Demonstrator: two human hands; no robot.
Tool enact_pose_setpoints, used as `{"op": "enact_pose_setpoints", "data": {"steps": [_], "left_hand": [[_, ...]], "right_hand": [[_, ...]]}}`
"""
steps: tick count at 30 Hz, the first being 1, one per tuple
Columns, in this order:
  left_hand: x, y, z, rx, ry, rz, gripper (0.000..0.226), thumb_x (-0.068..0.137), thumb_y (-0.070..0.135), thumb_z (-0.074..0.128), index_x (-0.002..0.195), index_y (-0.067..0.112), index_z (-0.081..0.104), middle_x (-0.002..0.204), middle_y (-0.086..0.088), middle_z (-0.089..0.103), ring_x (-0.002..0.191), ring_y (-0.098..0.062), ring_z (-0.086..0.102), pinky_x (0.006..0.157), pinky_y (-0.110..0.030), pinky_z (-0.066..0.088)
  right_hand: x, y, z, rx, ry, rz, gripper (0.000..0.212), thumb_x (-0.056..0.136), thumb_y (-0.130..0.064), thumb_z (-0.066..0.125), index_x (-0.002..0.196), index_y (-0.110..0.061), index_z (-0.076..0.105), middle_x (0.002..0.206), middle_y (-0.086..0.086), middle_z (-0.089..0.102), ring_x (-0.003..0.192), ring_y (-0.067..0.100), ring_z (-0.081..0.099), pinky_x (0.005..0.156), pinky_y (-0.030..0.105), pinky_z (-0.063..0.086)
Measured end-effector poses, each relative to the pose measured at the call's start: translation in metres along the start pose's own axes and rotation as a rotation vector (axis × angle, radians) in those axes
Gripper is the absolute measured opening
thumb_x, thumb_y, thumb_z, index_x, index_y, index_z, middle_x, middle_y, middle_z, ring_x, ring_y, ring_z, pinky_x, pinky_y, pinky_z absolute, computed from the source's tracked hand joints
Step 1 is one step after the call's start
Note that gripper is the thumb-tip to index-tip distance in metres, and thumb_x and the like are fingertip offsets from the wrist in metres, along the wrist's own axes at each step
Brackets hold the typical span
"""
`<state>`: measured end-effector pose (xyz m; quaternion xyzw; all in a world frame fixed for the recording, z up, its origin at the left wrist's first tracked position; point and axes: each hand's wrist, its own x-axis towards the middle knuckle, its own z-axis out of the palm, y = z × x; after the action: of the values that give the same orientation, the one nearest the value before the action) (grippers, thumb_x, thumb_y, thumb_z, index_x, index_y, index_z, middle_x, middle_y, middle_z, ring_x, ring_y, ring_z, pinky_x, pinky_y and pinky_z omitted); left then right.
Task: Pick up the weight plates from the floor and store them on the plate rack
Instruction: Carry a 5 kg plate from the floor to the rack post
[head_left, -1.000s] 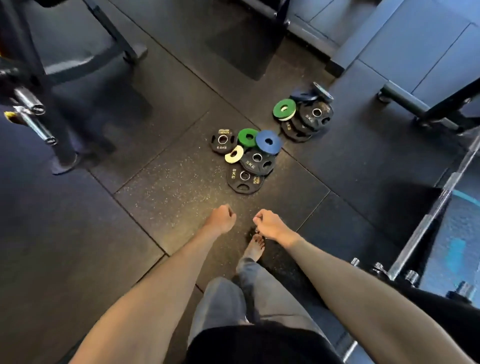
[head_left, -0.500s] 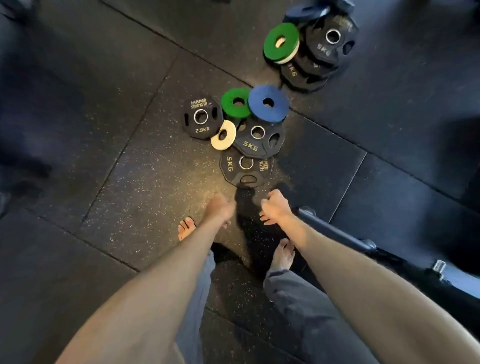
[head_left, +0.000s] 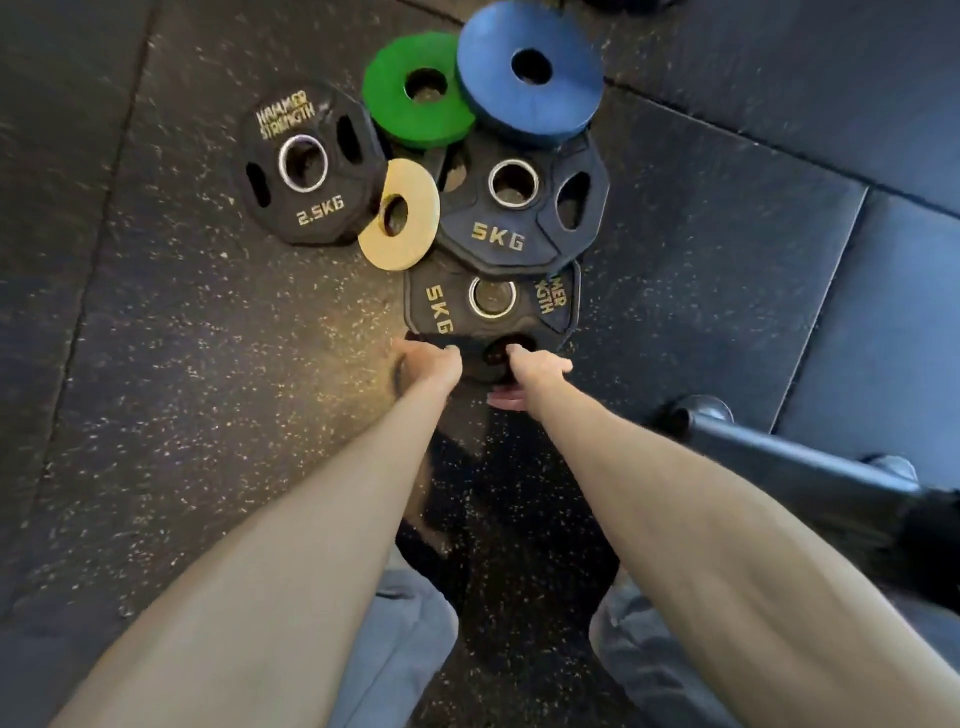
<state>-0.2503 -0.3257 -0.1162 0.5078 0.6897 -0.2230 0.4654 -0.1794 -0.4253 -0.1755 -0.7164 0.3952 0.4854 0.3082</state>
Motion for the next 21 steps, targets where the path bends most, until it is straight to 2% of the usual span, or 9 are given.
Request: {"op": "enact_pose_setpoints", "data": {"steps": [2,4,5,8,12,14,16,18,21], "left_hand": [[0.011,-0.002,0.003,-0.004,0.047,0.013,0.057,0.097,0.025,0.054,0.14,0.001,0.026,0.139,-0.018,0.049,0.122,-0.036,0.053,0.097,-0.036,0.046],[0.014,-0.003,0.005,-0.032,0.075,0.019,0.057,0.098,0.028,0.054,0.139,0.001,0.026,0.14,-0.019,0.047,0.119,-0.034,0.053,0.094,-0.039,0.043],[0.014,-0.004,0.007,-0.049,0.074,0.024,0.057,0.099,0.031,0.053,0.14,0.001,0.026,0.14,-0.019,0.047,0.113,-0.032,0.055,0.089,-0.038,0.044],[0.008,-0.005,0.007,-0.14,0.013,0.001,0.062,0.1,0.038,0.05,0.146,0.006,0.022,0.139,-0.017,0.047,0.107,-0.033,0.059,0.08,-0.039,0.057],[0.001,-0.007,0.004,-0.348,-0.092,-0.083,0.062,0.097,0.048,0.052,0.141,0.011,0.029,0.125,-0.015,0.059,0.087,-0.029,0.07,0.075,-0.046,0.062],[-0.004,-0.005,0.001,-0.534,-0.146,-0.141,0.061,0.092,0.052,0.058,0.133,0.011,0.039,0.118,-0.014,0.062,0.089,-0.031,0.071,0.074,-0.049,0.062],[-0.013,-0.002,-0.005,-0.727,-0.181,-0.177,0.057,0.09,0.048,0.065,0.129,0.013,0.044,0.12,-0.015,0.061,0.099,-0.034,0.068,0.078,-0.052,0.06],[-0.02,0.002,-0.006,-0.845,-0.217,-0.178,0.065,0.086,0.047,0.07,0.136,0.016,0.044,0.127,-0.013,0.059,0.104,-0.034,0.065,0.079,-0.053,0.06],[-0.041,0.01,-0.007,-0.97,-0.26,-0.166,0.066,0.081,0.051,0.074,0.134,0.018,0.052,0.121,-0.01,0.065,0.098,-0.029,0.068,0.075,-0.043,0.062]], "right_hand": [[-0.01,-0.001,0.007,0.046,0.077,-0.042,0.057,0.086,-0.028,0.063,0.12,-0.017,0.019,0.112,0.022,0.05,0.091,0.041,0.065,0.063,0.051,0.061],[-0.023,0.002,0.011,-0.021,0.17,-0.153,0.053,0.092,-0.025,0.057,0.128,-0.01,0.022,0.118,0.015,0.05,0.098,0.036,0.06,0.076,0.044,0.057],[-0.029,0.005,0.012,-0.085,0.213,-0.198,0.052,0.094,-0.024,0.054,0.132,-0.007,0.023,0.119,0.012,0.05,0.102,0.034,0.058,0.082,0.04,0.052],[-0.038,0.008,0.015,-0.071,0.298,-0.254,0.054,0.095,-0.021,0.051,0.138,-0.005,0.023,0.13,0.02,0.054,0.116,0.038,0.054,0.095,0.043,0.044],[-0.062,0.002,0.01,0.121,0.293,-0.215,0.052,0.093,-0.017,0.057,0.131,-0.005,0.024,0.123,0.021,0.055,0.103,0.035,0.054,0.088,0.042,0.042],[-0.069,-0.001,0.002,0.196,0.271,-0.189,0.059,0.092,-0.018,0.061,0.132,-0.003,0.021,0.122,0.012,0.051,0.096,0.028,0.046,0.089,0.04,0.041],[-0.077,-0.004,-0.009,0.188,0.225,-0.176,0.061,0.092,-0.021,0.061,0.134,-0.001,0.022,0.124,0.01,0.045,0.097,0.024,0.039,0.087,0.035,0.036],[-0.083,-0.008,-0.019,0.151,0.203,-0.193,0.058,0.092,-0.025,0.062,0.132,-0.002,0.027,0.131,0.014,0.047,0.098,0.025,0.04,0.085,0.034,0.034],[-0.099,-0.02,-0.036,0.121,0.211,-0.246,0.059,0.088,-0.027,0.066,0.131,-0.004,0.032,0.132,0.015,0.049,0.106,0.029,0.051,0.091,0.037,0.046]]}}
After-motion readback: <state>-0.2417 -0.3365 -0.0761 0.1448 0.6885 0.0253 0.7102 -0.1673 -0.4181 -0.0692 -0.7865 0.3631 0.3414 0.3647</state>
